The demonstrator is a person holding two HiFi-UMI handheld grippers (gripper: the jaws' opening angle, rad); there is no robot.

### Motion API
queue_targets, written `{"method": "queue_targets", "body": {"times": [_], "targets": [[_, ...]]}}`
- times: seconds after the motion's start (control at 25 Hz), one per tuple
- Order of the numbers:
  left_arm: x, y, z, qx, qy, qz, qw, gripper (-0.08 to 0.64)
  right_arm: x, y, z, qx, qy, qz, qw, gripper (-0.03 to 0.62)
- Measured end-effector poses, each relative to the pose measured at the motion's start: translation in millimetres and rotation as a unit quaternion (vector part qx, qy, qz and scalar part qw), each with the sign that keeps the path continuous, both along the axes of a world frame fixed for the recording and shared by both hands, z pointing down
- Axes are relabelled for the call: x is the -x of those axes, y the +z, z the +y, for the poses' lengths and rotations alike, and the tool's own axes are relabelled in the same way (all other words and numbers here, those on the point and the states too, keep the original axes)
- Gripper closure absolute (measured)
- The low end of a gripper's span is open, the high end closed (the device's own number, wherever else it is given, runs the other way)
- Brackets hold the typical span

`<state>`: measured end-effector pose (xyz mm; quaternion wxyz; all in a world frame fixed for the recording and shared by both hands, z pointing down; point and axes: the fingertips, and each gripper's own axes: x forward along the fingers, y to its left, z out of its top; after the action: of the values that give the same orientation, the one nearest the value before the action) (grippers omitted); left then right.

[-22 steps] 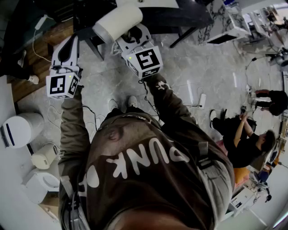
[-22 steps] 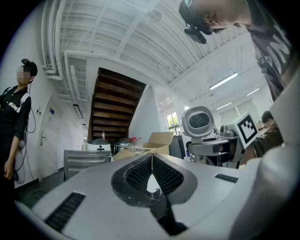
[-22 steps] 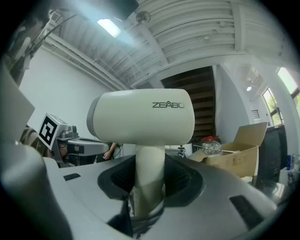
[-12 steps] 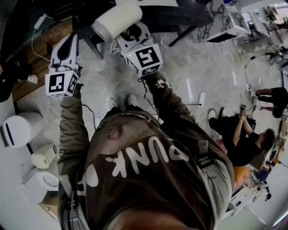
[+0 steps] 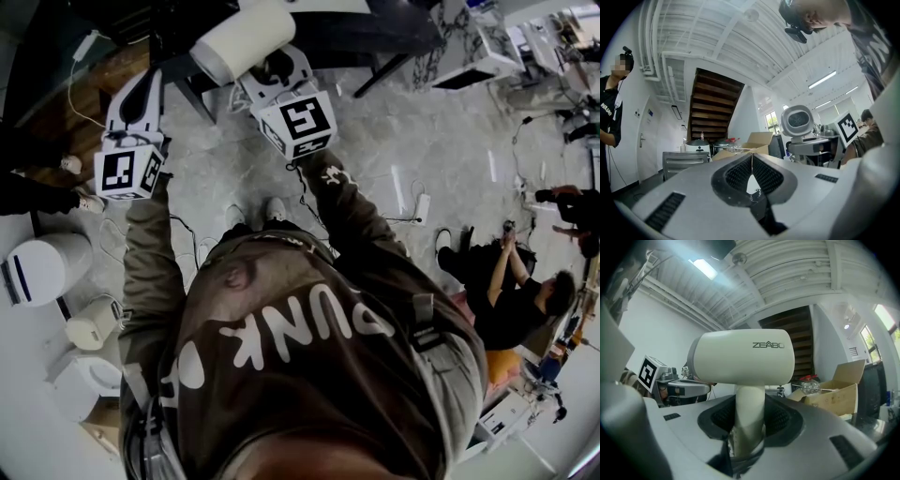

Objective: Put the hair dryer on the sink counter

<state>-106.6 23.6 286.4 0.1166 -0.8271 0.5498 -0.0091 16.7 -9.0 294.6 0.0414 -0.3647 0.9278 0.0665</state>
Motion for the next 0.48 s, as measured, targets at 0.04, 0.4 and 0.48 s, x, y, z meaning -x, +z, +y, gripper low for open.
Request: {"method": "queue_targets", "body": {"times": [0.04,0.4,0.48], "targets": [[-3,-1,0,-0.001,-0.002,-0.001,1.0,0.554,-3,0,0,0.0,-0.001,0.0,1.0,0.439],[-36,2,4,0.0,-0.016,-0.011,0.9998,0.554,-29,-1,3,0.0,-0.018,-0.005,1.0,0.437],[-38,3,3,0.001,-0.019,-0.012,0.9997,0.554,-31,-1,1,0.002,-0.02,-0.004,1.0,0.437]]}}
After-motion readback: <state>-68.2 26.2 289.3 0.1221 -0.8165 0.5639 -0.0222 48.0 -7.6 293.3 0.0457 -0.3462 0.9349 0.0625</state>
